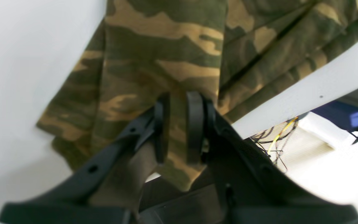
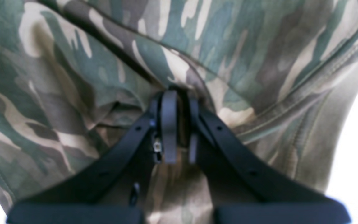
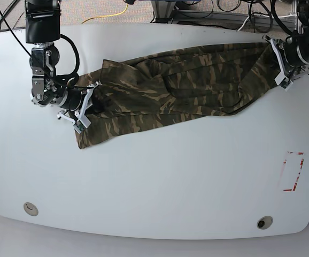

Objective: Layout the t-shirt on the table in an organized manner, then fold the t-shirt properly
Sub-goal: 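Pull both grippers apart, stretching the camouflage strip lengthwise, then grasp the shirt end corner with the left gripper and tug outward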

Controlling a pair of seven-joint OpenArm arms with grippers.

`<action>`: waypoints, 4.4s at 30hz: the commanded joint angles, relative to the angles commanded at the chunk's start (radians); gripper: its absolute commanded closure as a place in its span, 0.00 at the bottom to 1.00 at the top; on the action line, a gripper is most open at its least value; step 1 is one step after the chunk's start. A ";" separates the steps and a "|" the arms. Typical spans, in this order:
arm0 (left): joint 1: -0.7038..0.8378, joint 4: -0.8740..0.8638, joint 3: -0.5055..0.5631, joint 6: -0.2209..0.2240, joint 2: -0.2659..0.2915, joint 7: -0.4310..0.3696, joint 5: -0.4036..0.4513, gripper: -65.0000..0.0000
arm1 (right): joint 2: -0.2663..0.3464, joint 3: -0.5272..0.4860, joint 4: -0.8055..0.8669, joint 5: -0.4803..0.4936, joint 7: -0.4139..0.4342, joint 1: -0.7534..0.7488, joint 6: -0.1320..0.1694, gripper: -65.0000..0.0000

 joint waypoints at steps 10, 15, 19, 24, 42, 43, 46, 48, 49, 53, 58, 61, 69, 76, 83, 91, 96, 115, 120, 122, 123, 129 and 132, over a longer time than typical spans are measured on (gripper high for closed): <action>-0.147 -0.216 0.184 0.000 0.002 -0.077 0.109 0.87 | 0.041 0.005 -0.101 0.000 0.072 0.000 0.000 0.93; -0.239 -0.293 0.282 0.000 0.005 -0.080 0.133 0.87 | 0.078 0.006 -0.112 0.000 0.101 -0.002 0.000 0.93; -0.288 -0.302 0.350 0.000 0.025 -0.080 0.138 0.87 | 0.107 0.008 -0.112 0.002 0.103 -0.002 0.000 0.93; -0.331 -0.301 0.408 0.000 0.038 -0.080 0.138 0.87 | 0.130 0.101 -0.112 0.002 0.101 -0.003 0.000 0.93; -0.387 -0.295 0.473 0.000 0.026 -0.075 0.133 0.87 | 0.193 0.141 -0.112 0.002 0.100 -0.005 0.000 0.93; -0.387 -0.293 0.473 0.000 0.018 -0.075 0.132 0.87 | 0.192 0.141 -0.112 0.002 0.100 -0.005 0.000 0.93; -0.388 -0.252 0.470 0.000 0.002 -0.075 0.132 0.87 | 0.190 0.140 -0.112 0.002 0.100 -0.005 0.000 0.93; -0.385 -0.192 0.451 0.000 -0.008 -0.075 0.132 0.87 | 0.190 0.140 -0.112 0.002 0.100 -0.005 0.000 0.93; -0.384 -0.166 0.436 0.000 -0.009 -0.074 0.132 0.87 | 0.190 0.140 -0.112 0.002 0.100 -0.005 0.000 0.93; -0.388 -0.089 0.381 0.000 -0.009 -0.041 0.130 0.87 | 0.176 0.140 -0.112 0.003 0.100 -0.003 0.000 0.93; -0.419 -0.029 0.311 0.000 -0.003 0.031 0.129 0.87 | 0.166 0.138 -0.112 0.002 0.098 -0.002 0.000 0.93; -0.453 -0.009 0.305 0.000 -0.003 0.049 0.129 0.87 | 0.163 0.138 -0.112 0.002 0.098 -0.002 0.000 0.93; -0.473 -0.017 0.304 0.000 -0.002 0.051 0.132 0.87 | 0.163 0.095 -0.112 0.002 0.097 -0.002 0.000 0.93; -0.433 -0.032 0.265 0.000 0.034 0.051 0.133 0.57 | 0.161 0.084 -0.112 0.002 0.097 -0.002 0.000 0.93; -0.417 -0.109 0.207 0.000 0.058 0.051 0.133 0.40 | 0.140 0.084 -0.112 0.002 0.097 -0.002 0.000 0.93; -0.410 -0.199 0.204 0.000 0.058 0.046 0.132 0.40 | 0.137 0.084 -0.112 0.002 0.097 -0.005 0.000 0.93; -0.407 -0.227 0.209 0.000 0.058 0.025 0.132 0.40 | 0.135 0.084 -0.112 0.002 0.097 -0.005 0.000 0.93; -0.405 -0.259 0.215 0.000 0.060 0.002 0.132 0.78 | 0.135 0.087 -0.112 0.002 0.097 -0.002 0.000 0.93; -0.405 -0.252 0.213 0.000 0.060 0.002 0.130 0.79 | 0.135 0.086 -0.112 0.002 0.097 -0.002 0.000 0.93; -0.405 -0.252 0.213 0.000 0.058 0.002 0.130 0.79 | 0.135 0.086 -0.112 0.002 0.097 -0.002 0.000 0.93; -0.405 -0.252 0.212 0.000 0.058 0.002 0.130 0.79 | 0.135 0.086 -0.112 0.002 0.097 -0.002 0.000 0.93; -0.408 -0.252 0.212 0.000 0.057 0.002 0.137 0.89 | 0.135 0.087 -0.112 0.002 0.097 0.000 0.000 0.93; -0.411 -0.252 0.213 0.000 0.057 0.002 0.137 0.95 | 0.135 0.089 -0.112 0.002 0.097 0.000 0.000 0.93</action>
